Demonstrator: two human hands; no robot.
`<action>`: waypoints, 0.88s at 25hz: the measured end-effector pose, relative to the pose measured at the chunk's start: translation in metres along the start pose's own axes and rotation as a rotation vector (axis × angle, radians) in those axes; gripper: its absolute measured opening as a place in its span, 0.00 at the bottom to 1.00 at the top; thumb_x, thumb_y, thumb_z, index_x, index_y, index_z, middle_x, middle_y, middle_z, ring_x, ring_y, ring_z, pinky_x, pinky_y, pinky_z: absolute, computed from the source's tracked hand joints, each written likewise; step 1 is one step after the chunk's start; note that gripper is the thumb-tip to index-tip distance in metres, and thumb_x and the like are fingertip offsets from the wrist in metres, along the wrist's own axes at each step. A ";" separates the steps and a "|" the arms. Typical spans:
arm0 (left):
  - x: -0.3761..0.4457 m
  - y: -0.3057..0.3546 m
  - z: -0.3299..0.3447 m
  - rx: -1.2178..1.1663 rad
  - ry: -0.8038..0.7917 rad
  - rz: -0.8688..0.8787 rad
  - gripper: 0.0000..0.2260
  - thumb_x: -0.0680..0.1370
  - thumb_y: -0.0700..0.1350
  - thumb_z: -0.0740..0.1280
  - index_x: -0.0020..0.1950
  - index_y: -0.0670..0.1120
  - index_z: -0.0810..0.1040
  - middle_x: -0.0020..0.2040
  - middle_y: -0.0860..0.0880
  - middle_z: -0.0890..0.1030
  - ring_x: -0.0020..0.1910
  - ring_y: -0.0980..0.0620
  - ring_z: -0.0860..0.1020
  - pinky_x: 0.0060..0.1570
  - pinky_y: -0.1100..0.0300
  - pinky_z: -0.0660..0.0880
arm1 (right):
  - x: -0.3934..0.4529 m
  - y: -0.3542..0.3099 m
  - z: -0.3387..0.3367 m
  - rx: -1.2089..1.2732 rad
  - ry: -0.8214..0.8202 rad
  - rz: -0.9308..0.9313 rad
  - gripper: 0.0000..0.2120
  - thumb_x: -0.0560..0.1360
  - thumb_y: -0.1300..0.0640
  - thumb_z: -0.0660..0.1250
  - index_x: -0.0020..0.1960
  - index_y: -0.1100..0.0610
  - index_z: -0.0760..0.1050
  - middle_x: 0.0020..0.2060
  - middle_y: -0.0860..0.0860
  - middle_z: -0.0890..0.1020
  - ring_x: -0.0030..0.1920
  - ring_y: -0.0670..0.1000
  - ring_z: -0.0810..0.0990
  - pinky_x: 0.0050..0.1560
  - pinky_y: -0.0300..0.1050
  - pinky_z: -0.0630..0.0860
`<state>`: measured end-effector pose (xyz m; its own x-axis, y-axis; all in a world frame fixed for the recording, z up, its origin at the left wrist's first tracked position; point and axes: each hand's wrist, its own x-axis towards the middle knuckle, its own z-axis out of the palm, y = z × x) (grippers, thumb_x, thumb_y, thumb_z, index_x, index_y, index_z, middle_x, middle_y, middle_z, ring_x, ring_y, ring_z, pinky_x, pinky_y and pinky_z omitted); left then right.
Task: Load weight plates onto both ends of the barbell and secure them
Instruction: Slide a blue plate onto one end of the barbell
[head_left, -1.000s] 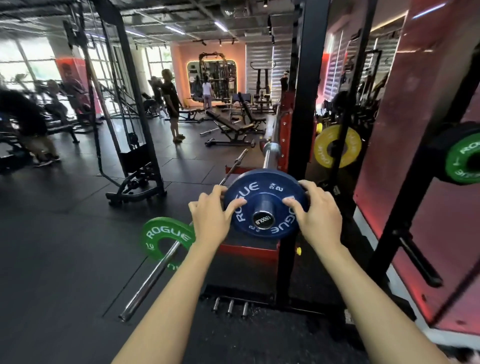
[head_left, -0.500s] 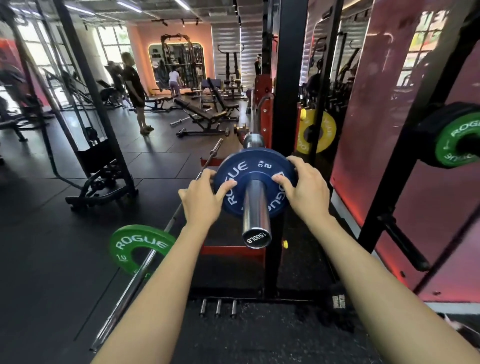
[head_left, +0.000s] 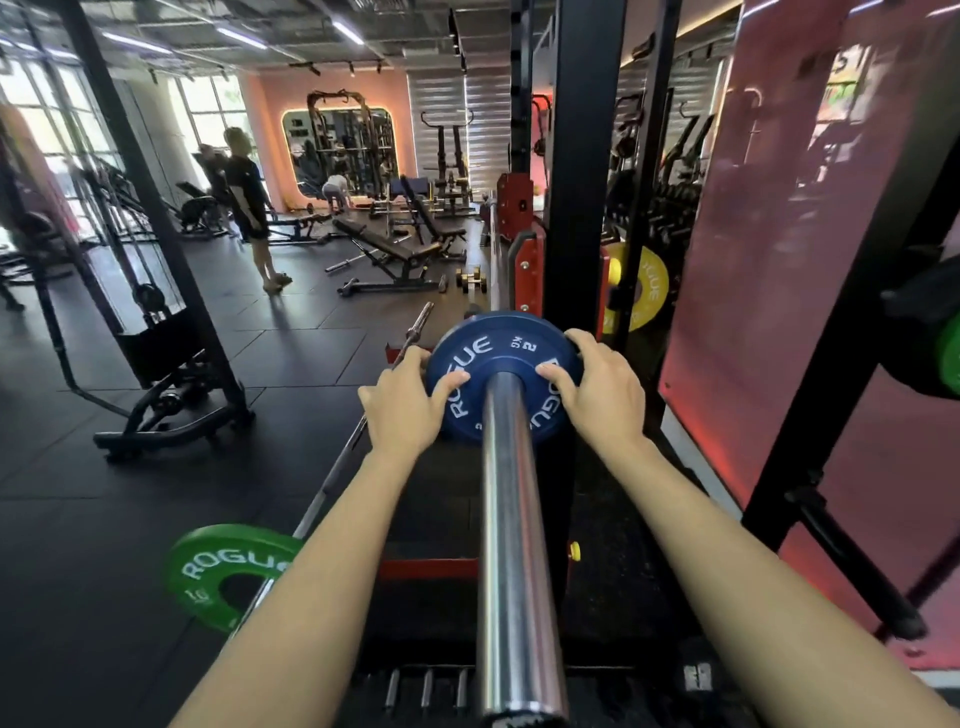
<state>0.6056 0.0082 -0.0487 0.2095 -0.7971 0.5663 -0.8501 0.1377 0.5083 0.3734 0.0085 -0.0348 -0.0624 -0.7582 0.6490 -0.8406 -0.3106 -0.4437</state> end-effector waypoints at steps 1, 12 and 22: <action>0.009 -0.001 0.006 0.004 -0.002 -0.001 0.22 0.76 0.68 0.62 0.56 0.51 0.72 0.50 0.51 0.82 0.52 0.46 0.79 0.52 0.47 0.63 | 0.009 0.003 0.006 -0.011 -0.004 0.001 0.25 0.77 0.39 0.64 0.67 0.51 0.70 0.51 0.54 0.81 0.54 0.57 0.77 0.45 0.50 0.73; 0.073 -0.008 0.050 0.053 0.023 0.006 0.20 0.77 0.66 0.62 0.56 0.51 0.72 0.51 0.51 0.82 0.53 0.46 0.77 0.51 0.49 0.60 | 0.063 0.039 0.064 -0.045 0.060 -0.048 0.27 0.77 0.36 0.62 0.68 0.54 0.70 0.47 0.54 0.81 0.49 0.58 0.78 0.40 0.49 0.71; -0.006 0.018 -0.013 0.134 0.125 -0.012 0.26 0.79 0.66 0.59 0.71 0.52 0.71 0.63 0.49 0.79 0.63 0.46 0.74 0.60 0.46 0.65 | 0.010 0.010 0.002 0.019 0.050 0.056 0.31 0.75 0.33 0.63 0.72 0.49 0.70 0.56 0.52 0.81 0.58 0.57 0.74 0.50 0.52 0.76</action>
<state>0.5956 0.0234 -0.0349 0.2714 -0.7181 0.6408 -0.9023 0.0420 0.4291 0.3652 -0.0039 -0.0339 -0.1358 -0.7453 0.6527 -0.8248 -0.2799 -0.4912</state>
